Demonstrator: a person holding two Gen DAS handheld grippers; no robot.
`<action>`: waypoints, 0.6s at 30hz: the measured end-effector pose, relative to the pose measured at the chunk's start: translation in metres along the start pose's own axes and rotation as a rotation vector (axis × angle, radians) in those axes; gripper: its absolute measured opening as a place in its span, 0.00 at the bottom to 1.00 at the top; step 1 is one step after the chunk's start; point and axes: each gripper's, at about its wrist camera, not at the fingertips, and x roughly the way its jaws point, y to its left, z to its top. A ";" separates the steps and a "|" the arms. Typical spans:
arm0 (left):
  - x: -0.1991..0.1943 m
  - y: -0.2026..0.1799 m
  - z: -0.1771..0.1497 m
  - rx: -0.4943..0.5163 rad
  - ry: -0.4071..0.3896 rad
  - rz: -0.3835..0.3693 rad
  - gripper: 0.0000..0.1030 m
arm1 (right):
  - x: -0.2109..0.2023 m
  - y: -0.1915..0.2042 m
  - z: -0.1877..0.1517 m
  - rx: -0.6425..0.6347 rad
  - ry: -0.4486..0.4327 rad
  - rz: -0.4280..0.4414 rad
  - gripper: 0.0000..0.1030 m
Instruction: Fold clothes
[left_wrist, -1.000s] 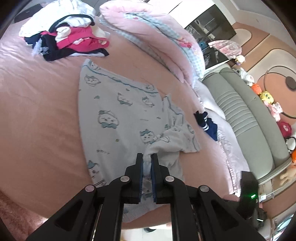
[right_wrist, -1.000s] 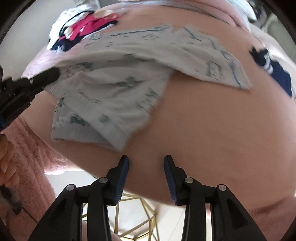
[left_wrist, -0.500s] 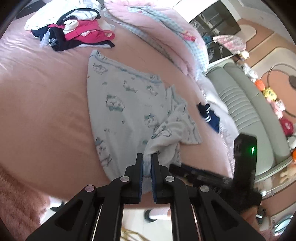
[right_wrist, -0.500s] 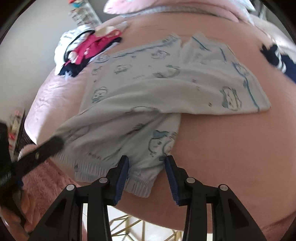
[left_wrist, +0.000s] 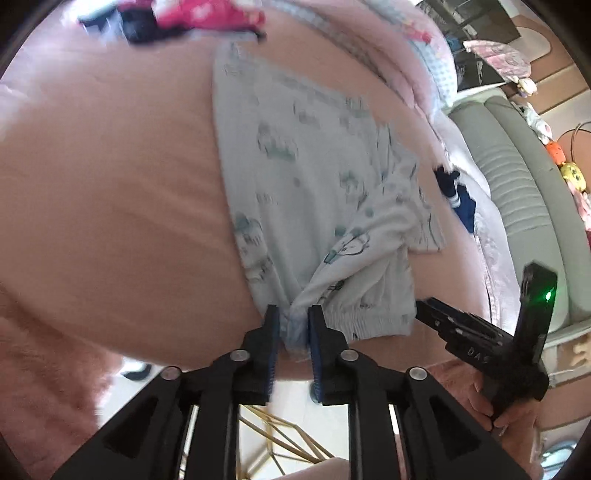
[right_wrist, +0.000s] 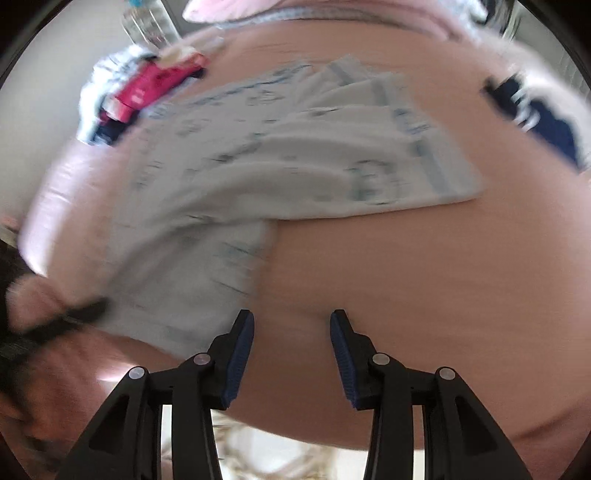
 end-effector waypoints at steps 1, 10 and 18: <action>-0.009 -0.007 0.002 0.036 -0.027 0.021 0.14 | -0.006 -0.004 -0.002 0.006 -0.025 0.011 0.40; 0.025 -0.043 -0.003 0.273 0.046 0.034 0.14 | -0.003 0.019 0.008 -0.024 -0.067 0.210 0.41; 0.022 -0.019 -0.003 0.162 0.094 -0.009 0.07 | 0.003 -0.019 -0.004 0.089 -0.048 0.266 0.41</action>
